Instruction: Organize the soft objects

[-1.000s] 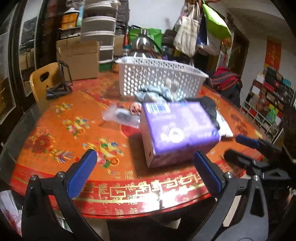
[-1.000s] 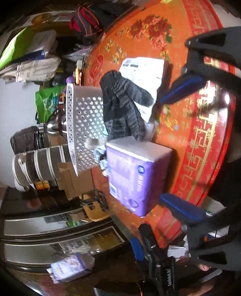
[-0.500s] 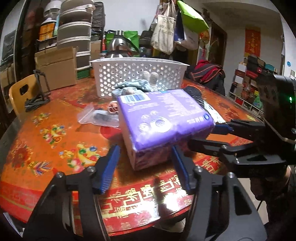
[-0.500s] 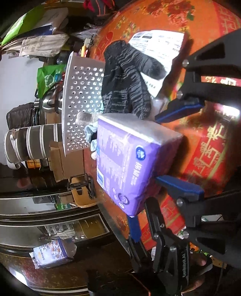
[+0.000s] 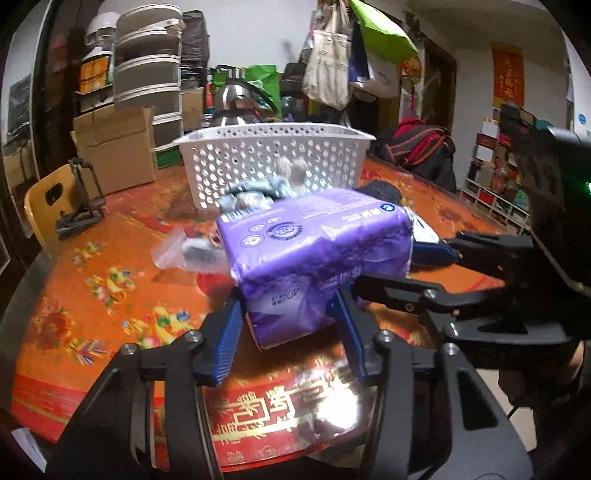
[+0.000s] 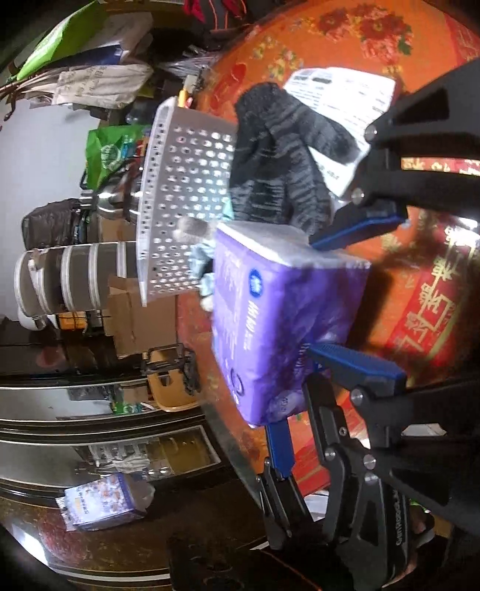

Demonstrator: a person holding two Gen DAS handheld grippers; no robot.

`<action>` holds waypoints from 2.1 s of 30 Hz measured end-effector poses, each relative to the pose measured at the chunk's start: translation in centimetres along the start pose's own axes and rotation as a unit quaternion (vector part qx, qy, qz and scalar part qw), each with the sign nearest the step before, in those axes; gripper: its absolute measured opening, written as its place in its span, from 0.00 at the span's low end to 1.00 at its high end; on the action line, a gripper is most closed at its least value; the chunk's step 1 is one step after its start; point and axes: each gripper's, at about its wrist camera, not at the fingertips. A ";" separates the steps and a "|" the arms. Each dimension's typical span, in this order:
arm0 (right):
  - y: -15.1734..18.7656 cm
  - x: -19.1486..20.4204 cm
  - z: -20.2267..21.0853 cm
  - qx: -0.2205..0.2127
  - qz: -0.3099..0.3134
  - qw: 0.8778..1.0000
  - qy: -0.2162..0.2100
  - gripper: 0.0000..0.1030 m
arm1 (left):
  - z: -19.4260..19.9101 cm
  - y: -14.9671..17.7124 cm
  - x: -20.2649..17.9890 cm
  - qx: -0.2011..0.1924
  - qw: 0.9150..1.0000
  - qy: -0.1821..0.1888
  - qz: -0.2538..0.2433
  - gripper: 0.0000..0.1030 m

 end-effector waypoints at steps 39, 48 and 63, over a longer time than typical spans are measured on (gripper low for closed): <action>-20.2 -20.2 -14.5 0.098 -0.070 0.993 0.005 0.45 | -23.7 -31.1 2.5 0.086 0.994 0.003 0.060 0.38; -19.9 -21.8 -17.5 0.127 -0.075 0.989 0.027 0.46 | -29.0 -29.5 4.7 0.140 0.979 0.015 0.144 0.44; -16.1 -19.8 -4.1 0.011 -0.114 0.991 0.071 0.75 | -13.1 -23.7 4.7 0.051 0.994 -0.021 0.094 0.80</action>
Point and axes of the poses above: each gripper's, at about its wrist camera, not at the fingertips, and z roughly against the way its jaws point, x to its left, y to its underside, and after that the axes turned 7 degrees about z, right-handed
